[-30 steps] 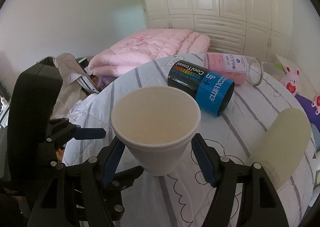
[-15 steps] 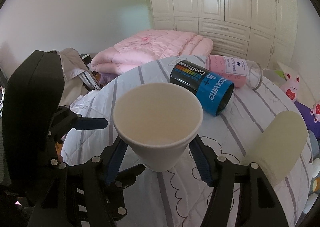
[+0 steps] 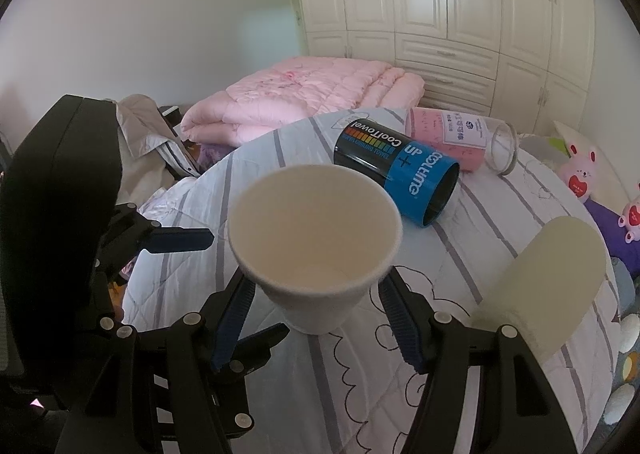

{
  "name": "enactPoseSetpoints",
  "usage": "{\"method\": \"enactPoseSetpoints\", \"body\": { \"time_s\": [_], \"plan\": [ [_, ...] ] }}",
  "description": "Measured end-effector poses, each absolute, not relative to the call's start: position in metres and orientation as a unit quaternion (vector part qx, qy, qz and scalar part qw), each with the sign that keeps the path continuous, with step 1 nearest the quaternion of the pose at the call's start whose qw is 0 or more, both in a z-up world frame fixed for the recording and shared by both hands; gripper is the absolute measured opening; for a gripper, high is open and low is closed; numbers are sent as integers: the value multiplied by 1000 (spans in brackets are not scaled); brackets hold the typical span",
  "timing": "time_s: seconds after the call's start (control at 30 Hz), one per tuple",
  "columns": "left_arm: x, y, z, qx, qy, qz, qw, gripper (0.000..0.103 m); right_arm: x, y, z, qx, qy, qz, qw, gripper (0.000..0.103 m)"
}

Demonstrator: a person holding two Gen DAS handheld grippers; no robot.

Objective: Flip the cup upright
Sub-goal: 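Lower the cup base-down onto the table and open the right tool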

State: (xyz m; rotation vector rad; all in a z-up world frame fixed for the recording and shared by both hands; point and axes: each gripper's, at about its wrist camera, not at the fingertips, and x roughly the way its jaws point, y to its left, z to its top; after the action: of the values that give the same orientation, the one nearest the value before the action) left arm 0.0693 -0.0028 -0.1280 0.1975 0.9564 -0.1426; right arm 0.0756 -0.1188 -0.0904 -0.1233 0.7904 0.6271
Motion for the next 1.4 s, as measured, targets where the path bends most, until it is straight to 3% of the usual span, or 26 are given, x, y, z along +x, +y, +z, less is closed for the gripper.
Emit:
{"method": "enactPoseSetpoints", "body": {
  "time_s": [0.73,0.9,1.03,1.4],
  "plan": [
    [59,-21,-110,110,432,-74,892,92,69,-138,-78,-46,372,291,880,67],
    [52,-26,-100,109,414,-80,900,93,64,-142,-71,-42,367,289,883,67],
    [42,-29,-88,101,392,-91,910,93,61,-147,-61,-39,364,285,886,74],
    [24,-47,-58,105,343,-111,927,97,41,-163,-32,-35,357,276,892,75]
  ]
}}
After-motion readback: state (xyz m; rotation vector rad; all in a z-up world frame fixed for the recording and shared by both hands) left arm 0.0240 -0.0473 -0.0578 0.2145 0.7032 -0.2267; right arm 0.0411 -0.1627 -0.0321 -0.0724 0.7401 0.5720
